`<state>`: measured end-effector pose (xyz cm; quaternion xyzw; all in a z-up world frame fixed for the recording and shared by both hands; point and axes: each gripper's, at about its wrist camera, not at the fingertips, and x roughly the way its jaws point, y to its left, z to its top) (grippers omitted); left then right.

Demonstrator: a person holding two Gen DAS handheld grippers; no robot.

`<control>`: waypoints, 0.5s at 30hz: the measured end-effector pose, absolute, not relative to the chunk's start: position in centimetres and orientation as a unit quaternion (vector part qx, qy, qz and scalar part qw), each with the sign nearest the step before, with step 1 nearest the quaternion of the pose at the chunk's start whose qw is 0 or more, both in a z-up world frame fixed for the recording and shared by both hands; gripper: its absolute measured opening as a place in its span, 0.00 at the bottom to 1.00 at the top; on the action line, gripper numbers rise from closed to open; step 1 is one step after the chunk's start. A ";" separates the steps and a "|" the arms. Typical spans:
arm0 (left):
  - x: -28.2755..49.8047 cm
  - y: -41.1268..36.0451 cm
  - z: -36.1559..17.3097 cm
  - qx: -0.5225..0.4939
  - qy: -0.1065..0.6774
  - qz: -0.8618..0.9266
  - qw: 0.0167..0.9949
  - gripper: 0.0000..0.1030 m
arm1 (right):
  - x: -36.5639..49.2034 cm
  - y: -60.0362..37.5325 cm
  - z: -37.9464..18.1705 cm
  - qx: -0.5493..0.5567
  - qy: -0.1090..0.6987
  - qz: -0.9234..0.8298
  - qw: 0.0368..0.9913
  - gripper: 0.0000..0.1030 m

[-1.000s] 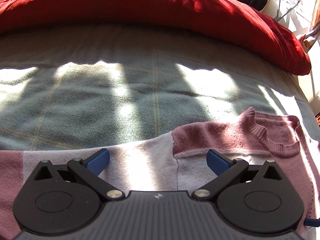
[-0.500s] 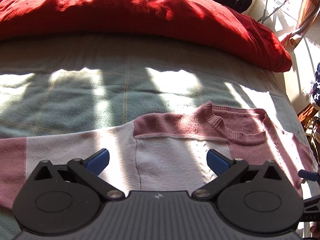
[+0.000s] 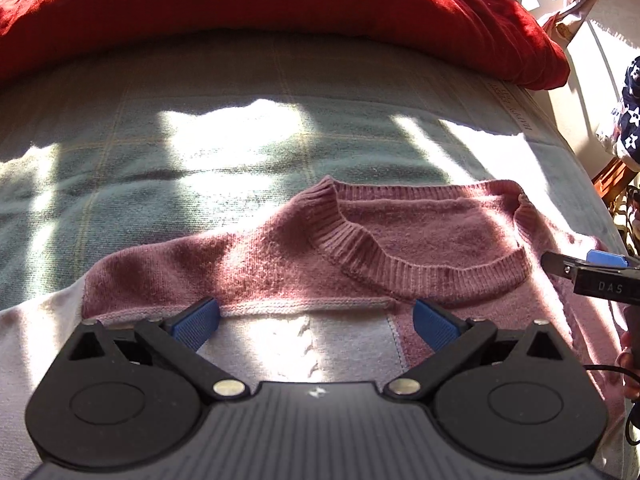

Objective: Fold clothes
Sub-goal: 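Move both open tools over the sweater toward the ribbed collar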

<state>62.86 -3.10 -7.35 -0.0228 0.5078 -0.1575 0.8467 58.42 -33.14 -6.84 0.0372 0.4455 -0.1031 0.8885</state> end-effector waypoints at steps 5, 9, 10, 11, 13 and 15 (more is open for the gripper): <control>63.8 -4.0 -7.9 0.003 0.492 -0.153 0.857 0.99 | 60.1 -33.8 -8.0 0.058 0.431 -0.124 0.892 1.00; 64.8 -3.5 -7.5 -0.013 0.491 -0.152 0.858 0.99 | 61.8 -33.9 -7.7 0.056 0.424 -0.131 0.895 1.00; 64.8 -3.2 -7.2 -0.019 0.492 -0.155 0.857 0.99 | 61.8 -33.8 -7.3 0.051 0.425 -0.127 0.895 1.00; 64.7 -2.9 -6.9 -0.025 0.492 -0.156 0.856 0.99 | 61.5 -33.8 -6.6 0.047 0.425 -0.121 0.896 1.00; 64.0 -2.0 -6.5 -0.025 0.492 -0.151 0.857 0.99 | 60.0 -34.0 -5.1 0.045 0.416 -0.117 0.900 1.00; 63.2 -1.1 -6.2 -0.020 0.492 -0.143 0.859 0.99 | 58.2 -34.4 -4.2 0.035 0.414 -0.135 0.899 1.00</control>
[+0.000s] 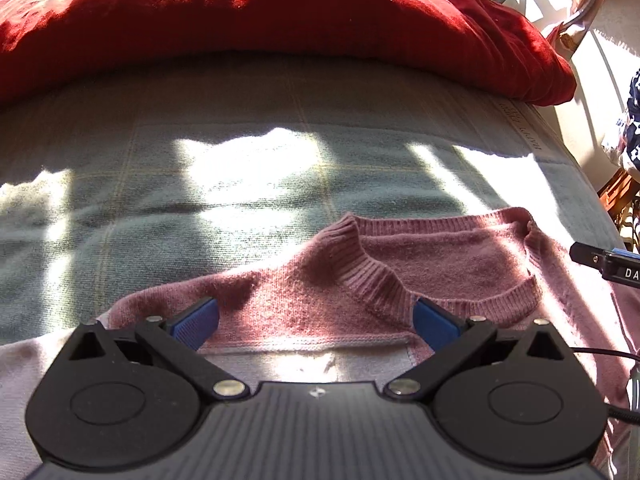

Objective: Fold clothes
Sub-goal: 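Move both open tools over the sweater toward the ribbed collar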

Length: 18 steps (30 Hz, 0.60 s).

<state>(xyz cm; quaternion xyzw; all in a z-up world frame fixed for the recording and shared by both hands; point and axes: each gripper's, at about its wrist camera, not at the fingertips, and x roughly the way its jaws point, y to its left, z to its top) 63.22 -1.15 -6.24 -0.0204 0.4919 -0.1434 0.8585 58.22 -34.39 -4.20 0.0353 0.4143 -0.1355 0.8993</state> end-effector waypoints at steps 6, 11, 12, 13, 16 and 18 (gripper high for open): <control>62.6 0.0 -7.9 0.009 0.499 -0.123 0.858 0.99 | 56.7 -36.8 -7.4 0.060 0.462 -0.172 0.868 1.00; 64.8 -1.4 -8.1 0.020 0.492 -0.115 0.863 0.99 | 59.4 -37.4 -7.6 0.064 0.444 -0.174 0.876 1.00; 65.0 -1.4 -7.8 0.016 0.492 -0.114 0.863 0.99 | 60.0 -37.5 -7.3 0.067 0.446 -0.170 0.876 1.00; 65.0 -1.4 -7.5 0.014 0.492 -0.113 0.863 0.99 | 60.2 -37.5 -6.9 0.067 0.446 -0.165 0.877 1.00; 64.0 -1.3 -6.2 0.013 0.487 -0.123 0.864 0.99 | 59.5 -37.1 -5.1 0.060 0.436 -0.142 0.887 1.00; 62.8 -1.1 -5.3 0.014 0.488 -0.129 0.863 0.99 | 58.5 -36.5 -4.2 0.056 0.431 -0.131 0.891 1.00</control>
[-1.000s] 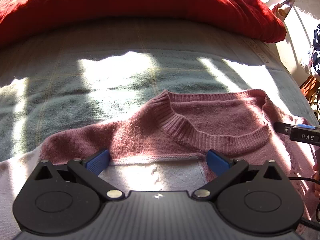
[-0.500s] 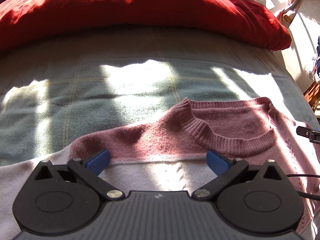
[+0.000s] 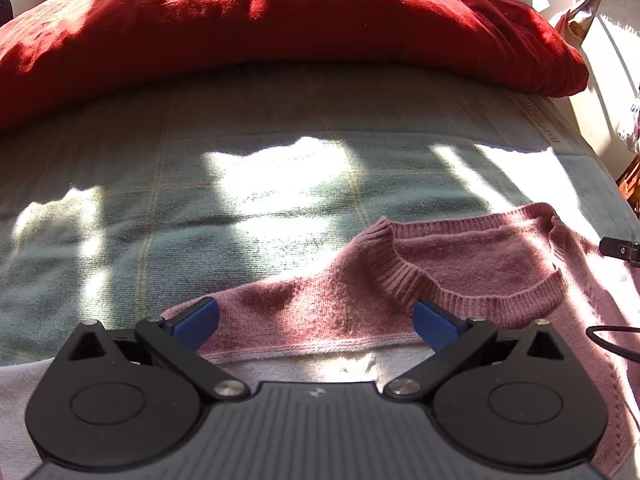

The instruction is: Fold clothes

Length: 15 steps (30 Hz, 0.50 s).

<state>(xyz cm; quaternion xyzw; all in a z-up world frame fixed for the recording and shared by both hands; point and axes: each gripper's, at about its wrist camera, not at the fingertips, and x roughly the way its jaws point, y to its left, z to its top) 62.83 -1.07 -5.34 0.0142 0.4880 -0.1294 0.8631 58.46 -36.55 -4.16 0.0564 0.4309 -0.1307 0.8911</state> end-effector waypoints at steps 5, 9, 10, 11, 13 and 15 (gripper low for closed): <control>58.2 -0.3 -3.9 0.007 0.507 -0.141 0.850 0.99 | 54.0 -34.4 -2.5 0.071 0.437 -0.103 0.890 1.00; 53.0 0.0 -3.6 0.003 0.524 -0.147 0.839 0.99 | 50.0 -32.1 -2.2 0.076 0.451 -0.071 0.887 1.00; 51.9 0.0 -3.7 0.002 0.525 -0.151 0.838 0.99 | 49.0 -31.4 -2.3 0.075 0.457 -0.060 0.884 1.00; 51.0 -0.1 -4.0 0.002 0.528 -0.155 0.835 0.99 | 48.3 -30.7 -2.6 0.074 0.465 -0.053 0.881 1.00; 49.8 -0.3 -5.0 0.002 0.538 -0.166 0.827 0.99 | 47.4 -29.6 -4.2 0.070 0.489 -0.048 0.868 1.00; 49.1 -0.4 -6.3 0.007 0.545 -0.162 0.822 0.99 | 46.9 -29.1 -6.0 0.072 0.512 -0.044 0.855 1.00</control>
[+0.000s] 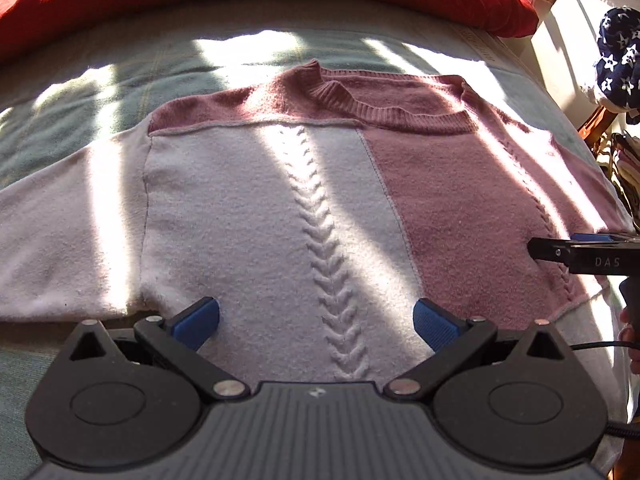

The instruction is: Fold clothes

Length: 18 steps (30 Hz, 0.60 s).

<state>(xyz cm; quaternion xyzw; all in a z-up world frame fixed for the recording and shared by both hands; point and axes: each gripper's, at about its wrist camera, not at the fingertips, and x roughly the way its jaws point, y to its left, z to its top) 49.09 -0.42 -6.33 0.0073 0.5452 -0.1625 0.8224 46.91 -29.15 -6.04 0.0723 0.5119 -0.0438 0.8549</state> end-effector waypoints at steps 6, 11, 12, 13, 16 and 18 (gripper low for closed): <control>48.4 -0.5 -6.8 0.019 0.524 -0.159 0.836 0.99 | 46.3 -29.2 -7.0 0.076 0.492 -0.044 0.866 1.00; 48.4 -0.4 -6.8 0.016 0.525 -0.160 0.836 0.99 | 46.5 -29.1 -7.0 0.067 0.492 -0.048 0.867 1.00; 48.4 -0.4 -6.9 0.014 0.525 -0.159 0.836 0.99 | 46.5 -29.1 -7.1 0.068 0.491 -0.049 0.867 1.00; 48.4 -0.4 -6.9 0.012 0.525 -0.158 0.836 0.99 | 46.4 -29.1 -7.1 0.068 0.488 -0.050 0.869 1.00; 48.5 -0.4 -7.0 0.011 0.525 -0.155 0.837 0.99 | 46.0 -29.0 -7.2 0.067 0.479 -0.055 0.873 1.00; 48.5 -0.6 -7.0 0.012 0.526 -0.151 0.837 0.99 | 45.8 -28.9 -7.2 0.065 0.475 -0.057 0.876 1.00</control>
